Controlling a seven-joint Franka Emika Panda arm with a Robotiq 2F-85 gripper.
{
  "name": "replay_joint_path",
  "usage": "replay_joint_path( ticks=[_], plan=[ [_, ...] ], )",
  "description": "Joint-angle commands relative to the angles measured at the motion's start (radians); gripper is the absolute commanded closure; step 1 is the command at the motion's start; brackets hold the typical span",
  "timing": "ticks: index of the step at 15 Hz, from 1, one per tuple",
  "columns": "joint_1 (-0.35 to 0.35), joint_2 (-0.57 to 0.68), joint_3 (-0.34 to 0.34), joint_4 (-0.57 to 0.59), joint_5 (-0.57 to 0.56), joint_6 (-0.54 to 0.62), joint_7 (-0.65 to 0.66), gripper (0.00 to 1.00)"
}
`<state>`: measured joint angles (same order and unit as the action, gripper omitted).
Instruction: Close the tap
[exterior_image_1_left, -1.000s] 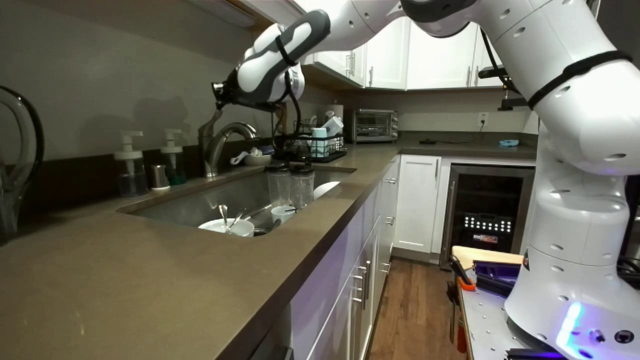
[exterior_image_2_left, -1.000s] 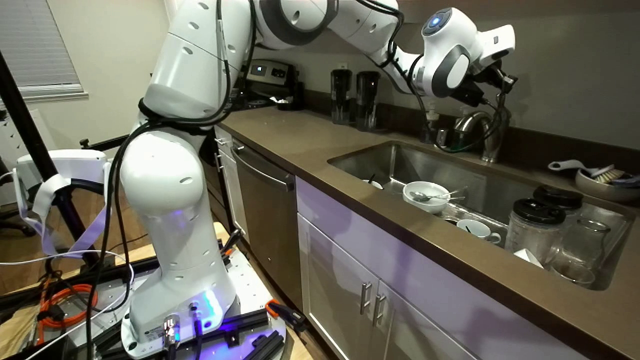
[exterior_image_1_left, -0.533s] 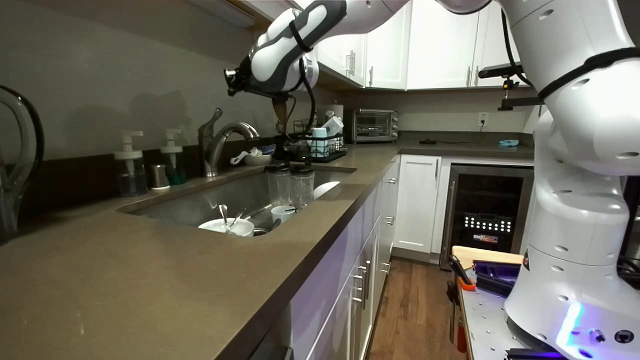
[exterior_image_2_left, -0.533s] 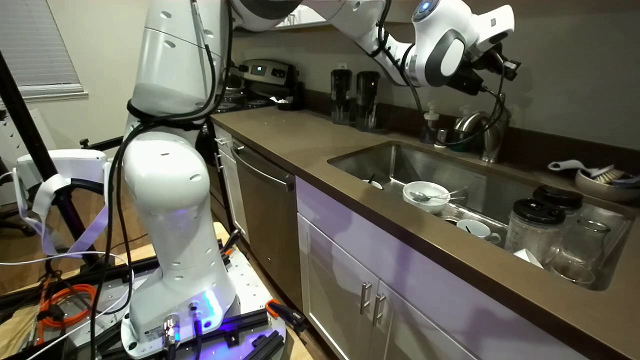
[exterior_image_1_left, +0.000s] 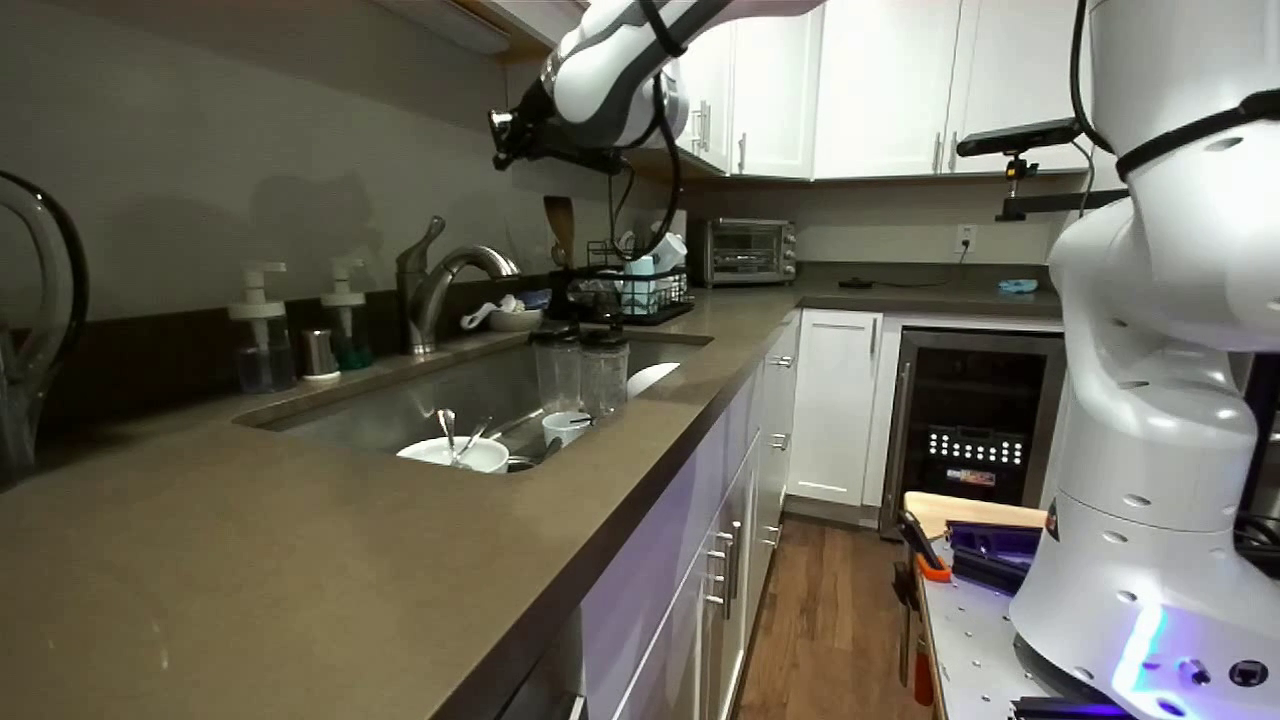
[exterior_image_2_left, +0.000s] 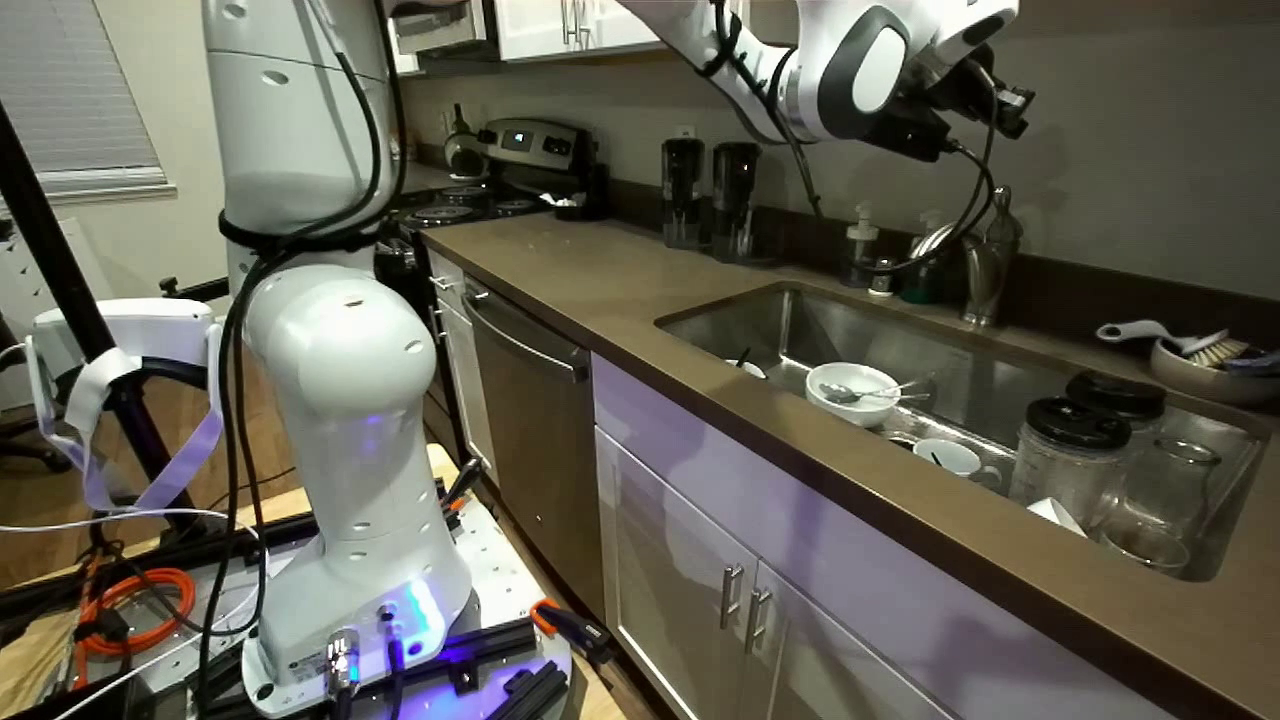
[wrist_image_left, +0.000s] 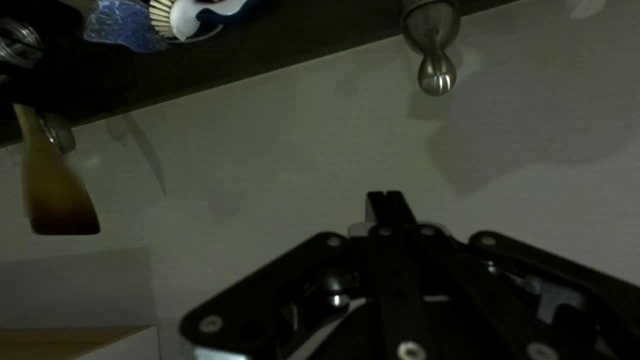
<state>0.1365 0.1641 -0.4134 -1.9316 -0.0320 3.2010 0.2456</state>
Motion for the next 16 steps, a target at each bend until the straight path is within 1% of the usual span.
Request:
replay_joint_path(
  ticks=[1, 3, 6, 10, 11, 12, 14, 16],
  plan=[
    [0.06, -0.187, -0.077, -0.145, -0.115, -0.103, -0.007, 0.96],
    [0.053, -0.268, -0.075, -0.179, -0.205, -0.195, 0.002, 0.96],
    [0.027, -0.374, -0.035, -0.203, -0.324, -0.37, 0.026, 0.96],
    [0.034, -0.486, 0.015, -0.212, -0.36, -0.613, 0.009, 0.96],
    [-0.095, -0.494, 0.148, -0.215, -0.283, -0.657, -0.049, 0.96],
    [-0.105, -0.516, 0.171, -0.219, -0.273, -0.703, -0.053, 0.96],
    [-0.148, -0.558, 0.232, -0.229, -0.25, -0.776, -0.06, 0.96],
    [-0.177, -0.589, 0.28, -0.243, -0.23, -0.831, -0.052, 0.96]
  ],
)
